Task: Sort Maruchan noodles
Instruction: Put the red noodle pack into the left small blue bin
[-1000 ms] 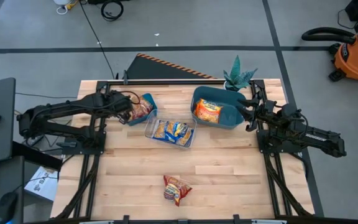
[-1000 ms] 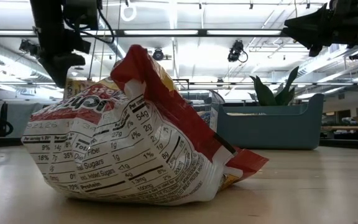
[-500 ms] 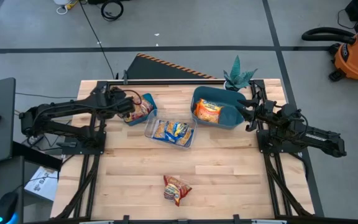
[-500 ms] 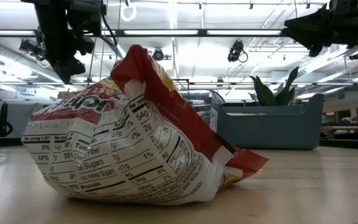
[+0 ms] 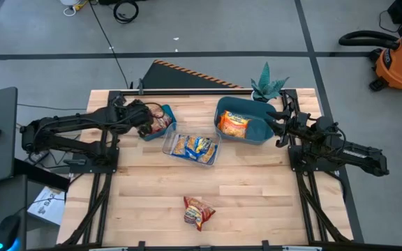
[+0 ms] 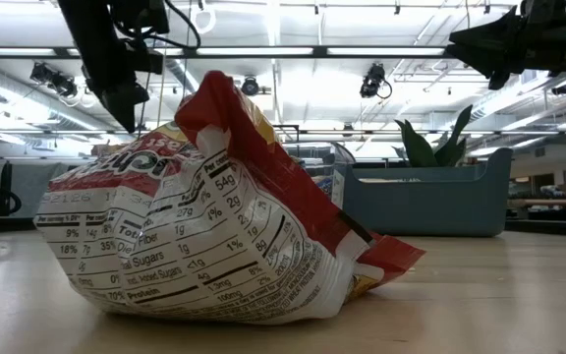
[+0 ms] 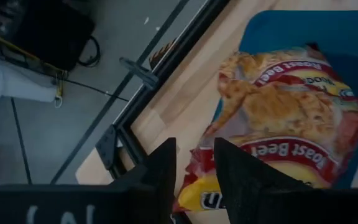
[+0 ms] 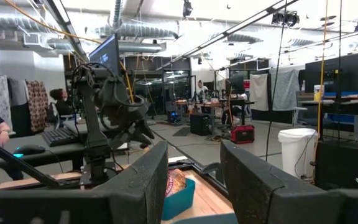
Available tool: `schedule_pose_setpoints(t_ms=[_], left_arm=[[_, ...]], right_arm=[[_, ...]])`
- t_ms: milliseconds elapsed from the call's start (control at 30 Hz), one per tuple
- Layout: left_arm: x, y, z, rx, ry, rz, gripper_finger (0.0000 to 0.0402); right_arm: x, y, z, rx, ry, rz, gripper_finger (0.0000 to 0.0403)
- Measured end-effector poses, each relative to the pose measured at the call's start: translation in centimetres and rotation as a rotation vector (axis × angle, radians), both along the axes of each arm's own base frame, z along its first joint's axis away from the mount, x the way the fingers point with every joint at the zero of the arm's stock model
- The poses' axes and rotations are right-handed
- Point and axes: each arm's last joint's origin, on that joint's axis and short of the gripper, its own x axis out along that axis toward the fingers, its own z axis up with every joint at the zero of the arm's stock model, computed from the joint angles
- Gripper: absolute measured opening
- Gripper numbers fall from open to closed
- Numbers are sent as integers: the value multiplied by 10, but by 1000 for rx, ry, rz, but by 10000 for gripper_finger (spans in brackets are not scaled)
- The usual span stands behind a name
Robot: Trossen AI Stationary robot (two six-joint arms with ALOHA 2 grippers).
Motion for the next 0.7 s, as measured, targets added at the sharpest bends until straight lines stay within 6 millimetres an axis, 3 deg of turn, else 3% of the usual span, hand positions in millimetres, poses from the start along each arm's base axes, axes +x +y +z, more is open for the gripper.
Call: schedule_pose_setpoints(t_ms=[300, 533, 700], left_arm=[[10, 20, -8, -30, -69, 97, 116], [24, 44, -38, -89, 39, 187, 116], [38, 58, -60, -158, 72, 157, 116]], right_arm=[[0, 0, 0, 7, -3, 10, 153], [0, 0, 0, 8, 0, 13, 153], [0, 0, 0, 7, 0, 13, 153]])
